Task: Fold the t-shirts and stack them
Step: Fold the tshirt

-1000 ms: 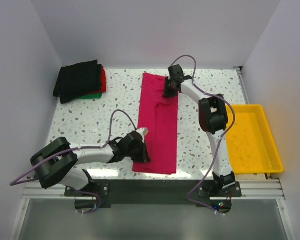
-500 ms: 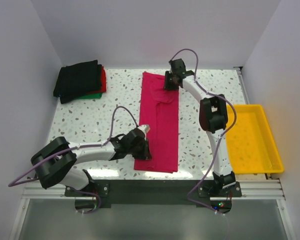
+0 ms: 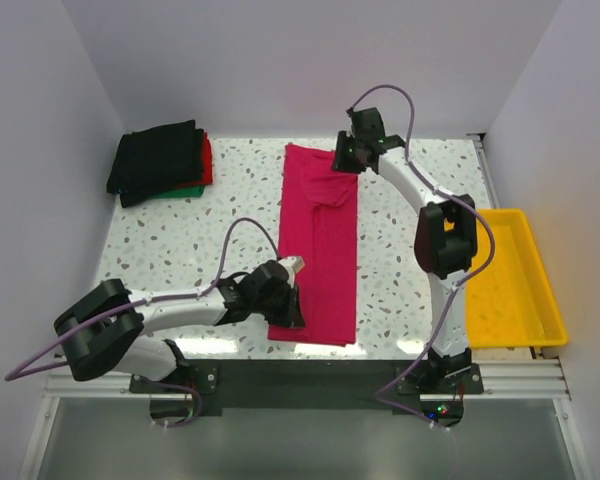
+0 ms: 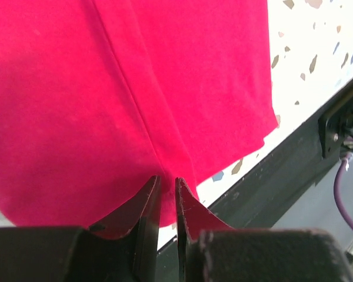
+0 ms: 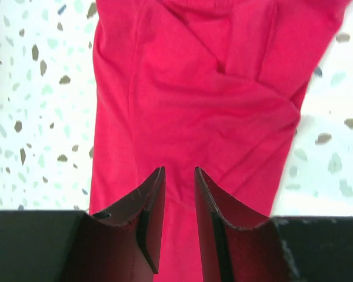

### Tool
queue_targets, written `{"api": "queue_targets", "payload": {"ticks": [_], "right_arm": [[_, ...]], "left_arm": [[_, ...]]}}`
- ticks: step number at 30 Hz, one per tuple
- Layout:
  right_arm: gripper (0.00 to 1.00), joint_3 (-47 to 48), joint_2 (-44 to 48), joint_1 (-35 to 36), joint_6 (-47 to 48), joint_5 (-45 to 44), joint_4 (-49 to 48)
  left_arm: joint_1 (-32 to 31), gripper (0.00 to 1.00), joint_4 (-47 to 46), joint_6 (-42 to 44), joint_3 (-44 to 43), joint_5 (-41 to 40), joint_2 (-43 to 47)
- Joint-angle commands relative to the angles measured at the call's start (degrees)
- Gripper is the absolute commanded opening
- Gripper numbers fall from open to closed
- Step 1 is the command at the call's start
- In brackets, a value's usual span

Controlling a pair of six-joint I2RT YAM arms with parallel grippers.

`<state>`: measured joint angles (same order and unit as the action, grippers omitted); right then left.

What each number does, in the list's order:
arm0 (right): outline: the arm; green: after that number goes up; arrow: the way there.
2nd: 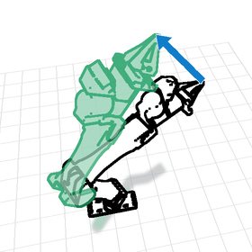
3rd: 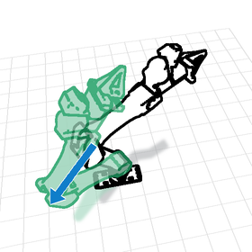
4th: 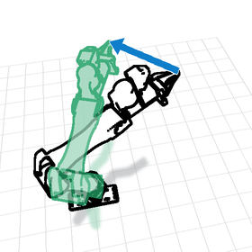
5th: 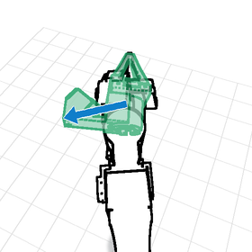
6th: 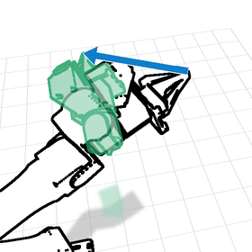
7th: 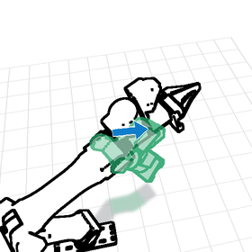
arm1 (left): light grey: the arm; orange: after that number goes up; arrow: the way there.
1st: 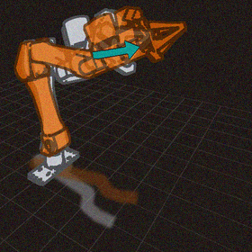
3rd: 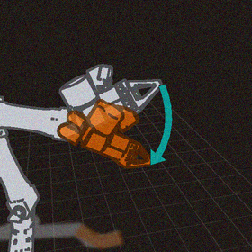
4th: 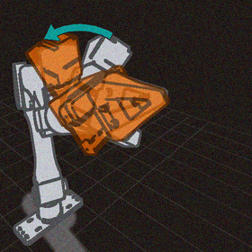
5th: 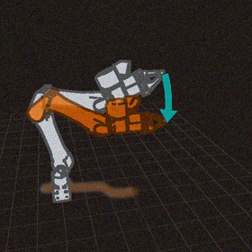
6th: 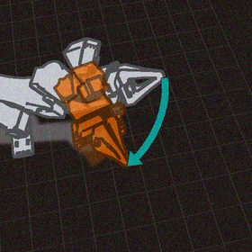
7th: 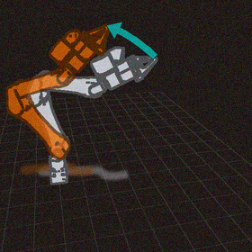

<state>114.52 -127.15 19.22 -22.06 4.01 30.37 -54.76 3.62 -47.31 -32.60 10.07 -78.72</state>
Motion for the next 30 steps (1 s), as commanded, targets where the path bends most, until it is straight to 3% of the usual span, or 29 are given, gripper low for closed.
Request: {"api": "queue_targets", "payload": {"ticks": [1, 12, 20, 26, 30], "right_arm": [[0.3, -6.12, 7.51, -0.15, -1.57, 0.12, -1.53], [0.3, -27.14, 21.84, 0.81, -4.39, -0.49, -6.29], [0.3, -48.56, 34.06, 3.79, -8.43, 0.03, -8.84], [0.32, -65.37, 48.1, 7.84, -13.0, 0.64, -8.49], [0.34, -74.59, 57.7, 10.92, -16.42, 2.75, -4.46]], "left_arm": [[-1.13, 0.2, -4.74, 1.08, 1.04, 2.76, 1.46], [-2.89, 0.2, -9.59, 1.78, 3.07, 5.23, -0.99], [-3.07, 0.18, -11.88, 0.99, 5.09, 6.02, -3.82], [-3.07, 0.22, -7.49, 2.22, 3.34, 4.18, 1.88], [-2.89, 0.26, 0.41, 2.22, 2.01, 0.84, 7.69]]}}
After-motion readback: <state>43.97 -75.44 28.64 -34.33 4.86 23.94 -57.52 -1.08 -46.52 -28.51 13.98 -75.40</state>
